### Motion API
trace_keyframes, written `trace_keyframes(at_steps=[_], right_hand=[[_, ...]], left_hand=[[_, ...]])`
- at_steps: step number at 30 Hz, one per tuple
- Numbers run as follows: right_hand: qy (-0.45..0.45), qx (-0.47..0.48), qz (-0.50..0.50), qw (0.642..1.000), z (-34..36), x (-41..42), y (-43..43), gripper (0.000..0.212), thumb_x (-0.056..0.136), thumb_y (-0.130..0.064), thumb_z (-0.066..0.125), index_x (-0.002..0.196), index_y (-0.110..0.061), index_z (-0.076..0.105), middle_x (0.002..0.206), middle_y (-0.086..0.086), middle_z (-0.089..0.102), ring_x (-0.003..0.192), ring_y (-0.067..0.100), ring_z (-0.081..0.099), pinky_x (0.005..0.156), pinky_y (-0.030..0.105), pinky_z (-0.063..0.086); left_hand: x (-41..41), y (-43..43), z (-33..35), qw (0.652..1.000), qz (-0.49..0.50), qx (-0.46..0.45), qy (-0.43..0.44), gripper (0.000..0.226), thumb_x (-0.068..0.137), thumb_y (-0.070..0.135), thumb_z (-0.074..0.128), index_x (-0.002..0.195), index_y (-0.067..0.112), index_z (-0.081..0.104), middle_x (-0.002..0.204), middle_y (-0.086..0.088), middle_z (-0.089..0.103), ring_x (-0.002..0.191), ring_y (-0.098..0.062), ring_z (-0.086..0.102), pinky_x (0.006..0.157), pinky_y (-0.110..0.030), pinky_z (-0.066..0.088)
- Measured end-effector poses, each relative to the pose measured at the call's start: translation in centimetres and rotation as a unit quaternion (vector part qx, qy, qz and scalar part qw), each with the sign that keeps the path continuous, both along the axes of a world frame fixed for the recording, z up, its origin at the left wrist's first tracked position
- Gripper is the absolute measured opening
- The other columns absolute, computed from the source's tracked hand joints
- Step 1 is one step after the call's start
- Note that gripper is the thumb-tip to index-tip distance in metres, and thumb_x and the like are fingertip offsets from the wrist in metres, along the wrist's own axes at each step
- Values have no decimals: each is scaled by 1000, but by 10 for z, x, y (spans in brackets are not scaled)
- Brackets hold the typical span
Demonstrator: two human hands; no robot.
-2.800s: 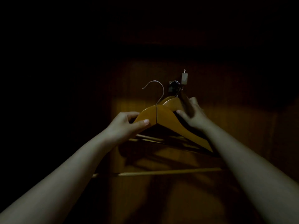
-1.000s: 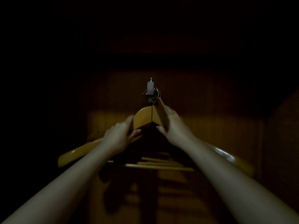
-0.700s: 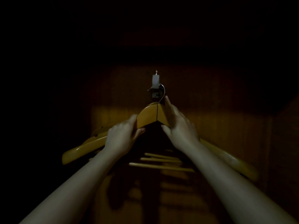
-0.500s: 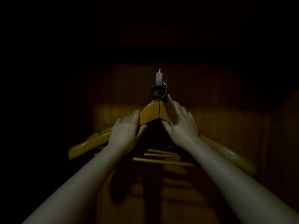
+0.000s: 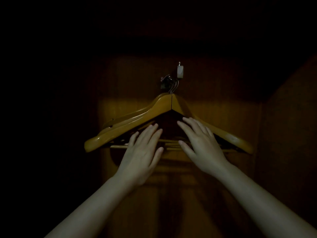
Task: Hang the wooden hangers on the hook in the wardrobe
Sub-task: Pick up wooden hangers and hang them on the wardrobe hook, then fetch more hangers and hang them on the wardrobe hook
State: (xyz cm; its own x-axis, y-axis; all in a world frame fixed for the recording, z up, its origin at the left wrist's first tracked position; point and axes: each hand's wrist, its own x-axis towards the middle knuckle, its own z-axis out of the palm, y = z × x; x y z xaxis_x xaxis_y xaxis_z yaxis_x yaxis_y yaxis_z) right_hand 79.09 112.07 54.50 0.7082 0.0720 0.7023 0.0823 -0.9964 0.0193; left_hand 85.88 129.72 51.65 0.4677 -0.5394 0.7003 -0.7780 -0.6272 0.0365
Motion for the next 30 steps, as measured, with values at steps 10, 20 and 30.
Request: trace_keyframes(at_steps=[10,20,30], right_hand=[[154,110,-112,976,-121,-98,27,49,95,-36,41,143,-27,30,148,-7,30,137,10,25,113,28,21],[351,257,-248,866,-276,-223,78,37,96,-28,41,132,-22,47,136,-2,47,117,13,52,98,27,43],[440,383,-379,718,-408,-369,124,37,96,-34,40,131,-25,46,128,-5,57,111,15,58,88,25,44]], left_hand=[[-52,24,-87,967,-177,129,131,57,96,44,31,147,26,13,156,9,12,143,-5,9,114,-22,6],[-116,29,-227,853,-311,317,273,34,96,39,38,127,26,45,118,5,57,79,-4,50,72,-24,41],[-201,41,-358,731,-330,410,434,28,94,30,46,115,16,57,111,-6,65,94,-19,60,78,-28,49]])
